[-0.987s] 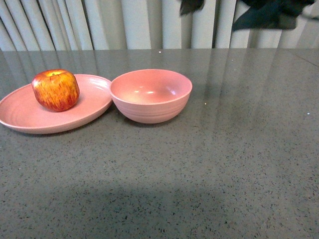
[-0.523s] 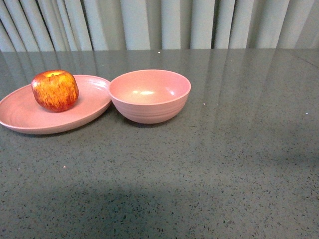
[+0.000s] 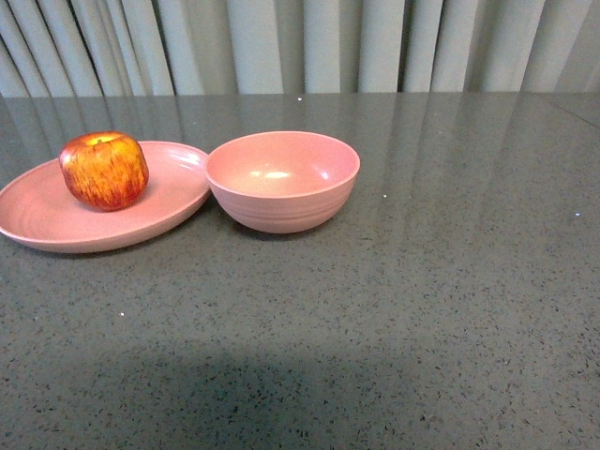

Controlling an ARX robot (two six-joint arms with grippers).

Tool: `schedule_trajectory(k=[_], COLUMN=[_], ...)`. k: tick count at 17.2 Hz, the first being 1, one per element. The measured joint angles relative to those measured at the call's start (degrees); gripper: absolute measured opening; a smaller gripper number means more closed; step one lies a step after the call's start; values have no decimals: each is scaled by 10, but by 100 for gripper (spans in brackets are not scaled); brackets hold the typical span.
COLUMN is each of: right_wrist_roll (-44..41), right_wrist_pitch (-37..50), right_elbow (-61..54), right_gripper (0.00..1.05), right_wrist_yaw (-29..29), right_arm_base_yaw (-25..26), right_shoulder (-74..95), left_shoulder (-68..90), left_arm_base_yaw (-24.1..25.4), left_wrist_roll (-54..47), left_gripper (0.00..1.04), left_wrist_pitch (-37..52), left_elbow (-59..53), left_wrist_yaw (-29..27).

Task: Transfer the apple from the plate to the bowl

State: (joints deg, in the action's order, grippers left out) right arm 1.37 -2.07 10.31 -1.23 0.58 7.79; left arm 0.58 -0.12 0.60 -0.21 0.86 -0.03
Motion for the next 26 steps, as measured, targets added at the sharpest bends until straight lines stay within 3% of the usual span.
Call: schedule_trajectory(k=[3,26], right_wrist_roll=[-5,-10], right_wrist_pitch=[4,18], right_elbow=[-31,-96], right_gripper=[1,2], right_wrist_yaw=[13,13], right_arm_base_yaw=[-6,-6], right_shoulder=[-16,-76], left_shoulder=[0,0], left_arm_base_yaw=[0,0], left_wrist_roll=[0,0], left_gripper=[98,98], left_wrist_pitch=[0,0], left_elbow=[0,0], left_wrist_yaw=[0,0])
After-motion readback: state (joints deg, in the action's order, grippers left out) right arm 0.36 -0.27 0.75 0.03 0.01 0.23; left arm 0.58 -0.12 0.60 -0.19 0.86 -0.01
